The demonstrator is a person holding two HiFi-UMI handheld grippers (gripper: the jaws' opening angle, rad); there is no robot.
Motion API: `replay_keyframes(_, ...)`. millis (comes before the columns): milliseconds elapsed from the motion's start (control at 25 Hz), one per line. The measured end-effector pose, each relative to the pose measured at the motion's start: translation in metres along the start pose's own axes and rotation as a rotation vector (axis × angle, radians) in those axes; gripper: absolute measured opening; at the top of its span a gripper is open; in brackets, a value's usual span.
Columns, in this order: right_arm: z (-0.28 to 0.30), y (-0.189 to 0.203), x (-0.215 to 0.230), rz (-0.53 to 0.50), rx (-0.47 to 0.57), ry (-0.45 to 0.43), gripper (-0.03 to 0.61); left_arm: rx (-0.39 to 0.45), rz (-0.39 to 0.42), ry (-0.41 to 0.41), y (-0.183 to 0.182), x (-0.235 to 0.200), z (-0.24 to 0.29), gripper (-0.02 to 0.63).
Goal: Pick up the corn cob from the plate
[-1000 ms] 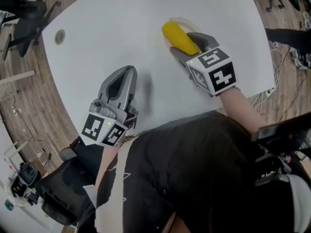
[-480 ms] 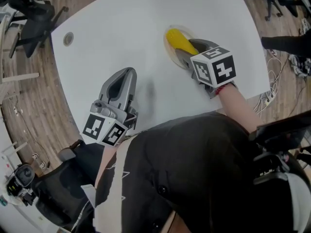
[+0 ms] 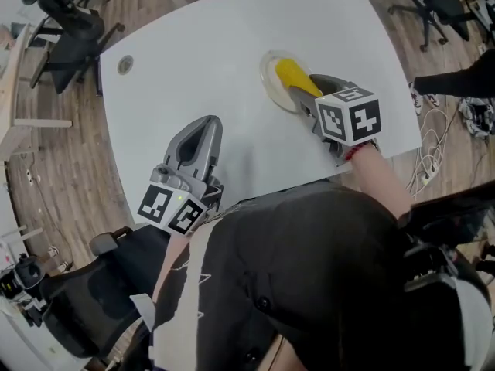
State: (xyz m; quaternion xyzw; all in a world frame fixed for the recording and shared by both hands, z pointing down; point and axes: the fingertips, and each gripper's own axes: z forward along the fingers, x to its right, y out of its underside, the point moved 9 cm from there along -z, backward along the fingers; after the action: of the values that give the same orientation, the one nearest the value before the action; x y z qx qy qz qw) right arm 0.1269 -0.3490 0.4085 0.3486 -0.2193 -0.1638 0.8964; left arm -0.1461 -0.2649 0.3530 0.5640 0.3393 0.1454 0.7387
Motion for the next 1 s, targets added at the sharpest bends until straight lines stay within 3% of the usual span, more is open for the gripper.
replay_keyframes(520,-0.094,0.081,-0.027,0.159,0.095,-0.167,0.231,0.028,-0.041,-0.061,0.045,0.107,-0.076,0.014)
replay_keyframes(680,-0.113,0.096,-0.036,0.180,0.113,-0.194,0.230,0.076,-0.111,-0.081,0.046,0.123,-0.100,0.014)
replay_keyframes(1000,-0.142,0.105,-0.067,0.292,0.203,-0.242,0.230,0.131,-0.164,-0.072,0.042,0.134,-0.144,0.014)
